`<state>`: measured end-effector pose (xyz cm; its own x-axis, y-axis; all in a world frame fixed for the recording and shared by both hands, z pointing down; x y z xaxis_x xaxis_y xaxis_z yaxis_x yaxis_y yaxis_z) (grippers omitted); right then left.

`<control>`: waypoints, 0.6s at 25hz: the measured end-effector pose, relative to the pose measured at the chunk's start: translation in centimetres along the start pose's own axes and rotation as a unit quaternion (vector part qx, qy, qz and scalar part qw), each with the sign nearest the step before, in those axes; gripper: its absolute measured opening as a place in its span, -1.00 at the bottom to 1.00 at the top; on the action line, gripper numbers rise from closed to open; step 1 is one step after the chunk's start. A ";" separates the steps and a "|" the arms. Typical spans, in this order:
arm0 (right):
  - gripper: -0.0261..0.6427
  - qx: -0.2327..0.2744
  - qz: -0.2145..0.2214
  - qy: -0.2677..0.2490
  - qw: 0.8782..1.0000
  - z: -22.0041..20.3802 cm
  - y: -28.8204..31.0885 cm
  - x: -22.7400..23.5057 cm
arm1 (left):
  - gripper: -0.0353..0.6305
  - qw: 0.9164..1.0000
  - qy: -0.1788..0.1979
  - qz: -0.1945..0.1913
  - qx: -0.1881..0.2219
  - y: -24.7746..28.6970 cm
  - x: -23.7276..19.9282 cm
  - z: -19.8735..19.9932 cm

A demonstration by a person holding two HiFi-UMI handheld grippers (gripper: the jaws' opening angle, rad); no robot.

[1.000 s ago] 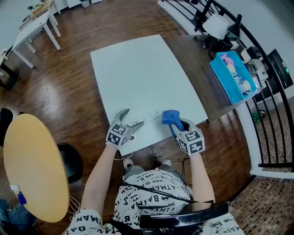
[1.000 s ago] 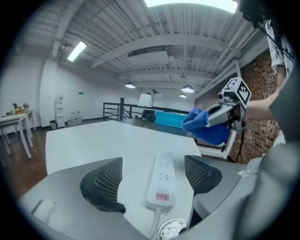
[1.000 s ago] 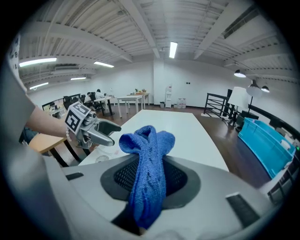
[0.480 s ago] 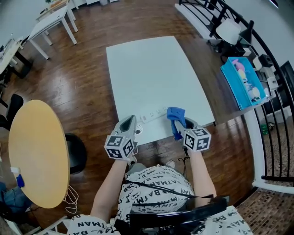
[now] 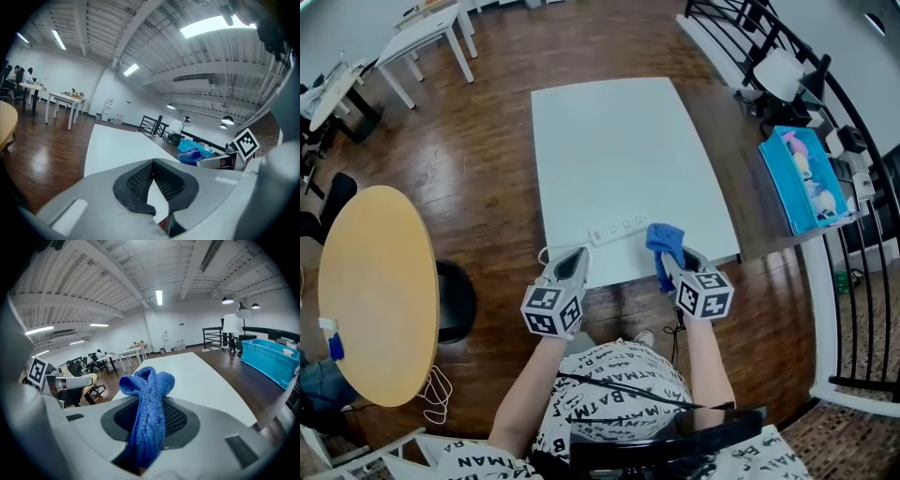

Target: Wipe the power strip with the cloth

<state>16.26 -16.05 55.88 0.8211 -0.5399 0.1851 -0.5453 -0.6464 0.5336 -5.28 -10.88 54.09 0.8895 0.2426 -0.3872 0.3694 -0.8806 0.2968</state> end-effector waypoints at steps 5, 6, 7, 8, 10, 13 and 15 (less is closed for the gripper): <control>-0.56 -0.003 -0.018 -0.001 1.000 -0.9 -1.0 0.4 | -0.88 1.000 0.007 0.001 -0.012 0.0 0.1 -0.9; -0.56 -0.002 -0.020 0.002 1.000 -1.1 -1.1 0.5 | -0.88 1.000 0.007 0.000 -0.013 0.1 0.1 -1.0; -0.56 -0.001 -0.021 0.005 1.000 -1.2 -1.3 0.6 | -0.88 1.000 0.007 0.000 -0.014 0.1 0.2 -1.1; -0.56 0.000 -0.023 0.006 1.000 -1.3 -1.4 0.6 | -0.88 1.000 0.008 -0.001 -0.016 0.1 0.2 -1.1; -0.56 0.000 -0.026 0.005 1.000 -1.2 -1.6 0.4 | -0.88 1.000 0.009 -0.004 -0.019 0.0 0.2 -1.1; -0.56 0.002 -0.028 0.005 1.000 -0.9 -1.8 0.1 | -0.88 1.000 0.010 -0.007 -0.020 -0.1 0.3 -0.8; -0.56 0.003 -0.029 0.003 1.000 -0.8 -1.9 0.3 | -0.88 1.000 0.009 -0.008 -0.019 0.1 0.5 -0.8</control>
<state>17.62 -14.56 55.57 0.8522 -0.4982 0.1600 -0.4984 -0.6797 0.5381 -4.57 -10.51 54.58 0.8877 0.2649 -0.3767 0.3939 -0.8605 0.3232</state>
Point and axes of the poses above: the fingertips, and each gripper's own axes: y forward along the fingers, x to its right, z out of its top, the point moved 2 cm from there along -y, backward along the fingers, and after that the axes turned 1 degree about -y, right-handed, at the moved point
